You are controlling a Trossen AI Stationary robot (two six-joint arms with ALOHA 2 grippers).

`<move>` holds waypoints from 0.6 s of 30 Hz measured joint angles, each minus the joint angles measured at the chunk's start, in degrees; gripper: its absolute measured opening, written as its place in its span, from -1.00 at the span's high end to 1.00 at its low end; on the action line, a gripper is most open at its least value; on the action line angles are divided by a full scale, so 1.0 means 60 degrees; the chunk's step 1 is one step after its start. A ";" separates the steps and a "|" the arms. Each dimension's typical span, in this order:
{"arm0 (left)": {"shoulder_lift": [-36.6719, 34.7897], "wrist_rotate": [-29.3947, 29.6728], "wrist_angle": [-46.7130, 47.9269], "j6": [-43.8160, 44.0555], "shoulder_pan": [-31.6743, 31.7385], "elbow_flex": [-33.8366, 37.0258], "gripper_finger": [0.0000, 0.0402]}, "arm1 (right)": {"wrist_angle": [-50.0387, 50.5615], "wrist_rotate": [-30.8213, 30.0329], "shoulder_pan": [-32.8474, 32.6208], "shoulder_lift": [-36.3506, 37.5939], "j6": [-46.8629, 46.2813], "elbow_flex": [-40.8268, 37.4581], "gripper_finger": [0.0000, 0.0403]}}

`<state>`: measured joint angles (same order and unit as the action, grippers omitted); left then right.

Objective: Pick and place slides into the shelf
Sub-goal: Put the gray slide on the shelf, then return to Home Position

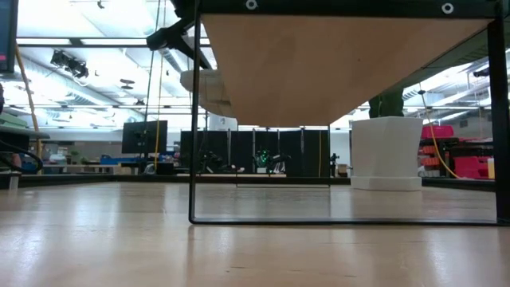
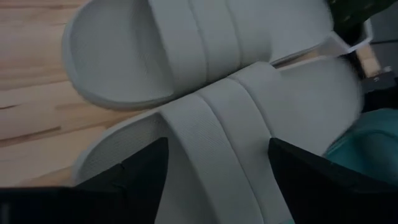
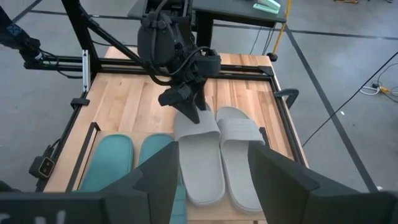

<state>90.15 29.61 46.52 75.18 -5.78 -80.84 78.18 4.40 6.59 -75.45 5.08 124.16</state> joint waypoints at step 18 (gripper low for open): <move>-0.0095 0.0404 -0.0336 -0.0213 0.0012 0.0002 -0.41 | 0.0035 0.0000 -0.0003 -0.0003 0.0000 0.0000 0.01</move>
<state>89.58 32.04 44.51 73.89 -5.71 -80.82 78.39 4.40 6.57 -75.46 5.08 124.16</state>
